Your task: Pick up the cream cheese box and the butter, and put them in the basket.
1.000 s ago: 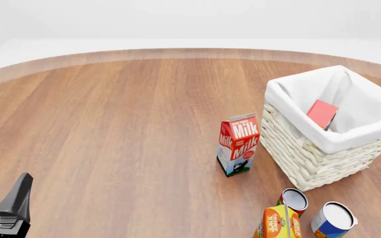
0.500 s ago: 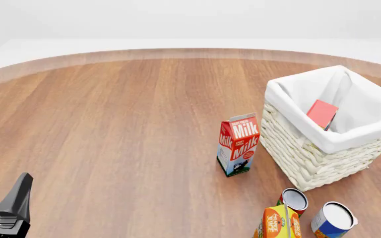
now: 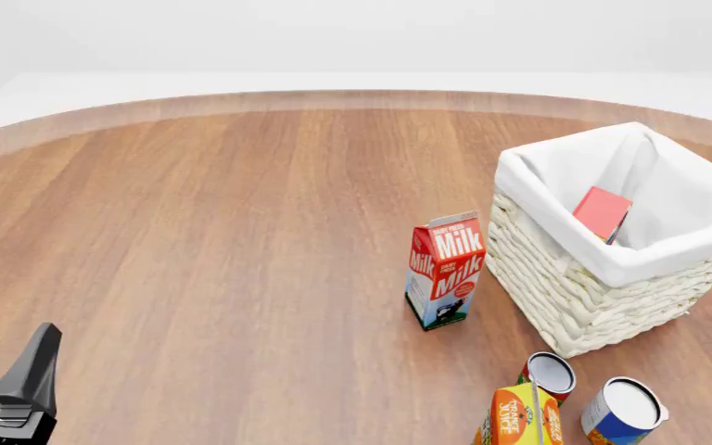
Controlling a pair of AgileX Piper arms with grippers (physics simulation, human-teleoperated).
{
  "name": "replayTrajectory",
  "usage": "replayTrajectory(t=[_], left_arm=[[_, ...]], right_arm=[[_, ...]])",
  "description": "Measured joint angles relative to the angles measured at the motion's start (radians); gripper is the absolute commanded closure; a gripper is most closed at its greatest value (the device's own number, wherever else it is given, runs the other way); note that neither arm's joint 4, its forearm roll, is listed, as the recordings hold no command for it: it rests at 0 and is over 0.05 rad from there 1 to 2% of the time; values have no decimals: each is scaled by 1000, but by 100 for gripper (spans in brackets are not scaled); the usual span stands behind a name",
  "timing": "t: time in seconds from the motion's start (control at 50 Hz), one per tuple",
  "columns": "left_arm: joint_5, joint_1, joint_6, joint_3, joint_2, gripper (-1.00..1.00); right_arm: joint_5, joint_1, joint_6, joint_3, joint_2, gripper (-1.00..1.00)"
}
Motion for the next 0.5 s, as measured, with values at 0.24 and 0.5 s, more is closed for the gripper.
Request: replayTrajectory(t=[0.24, 0.5], left_arm=[[0, 0, 0, 0, 0, -100], [0, 0, 0, 0, 0, -100]], right_arm=[[-30, -25, 10, 20, 19, 100], [-71, -32, 14, 48, 54, 100]])
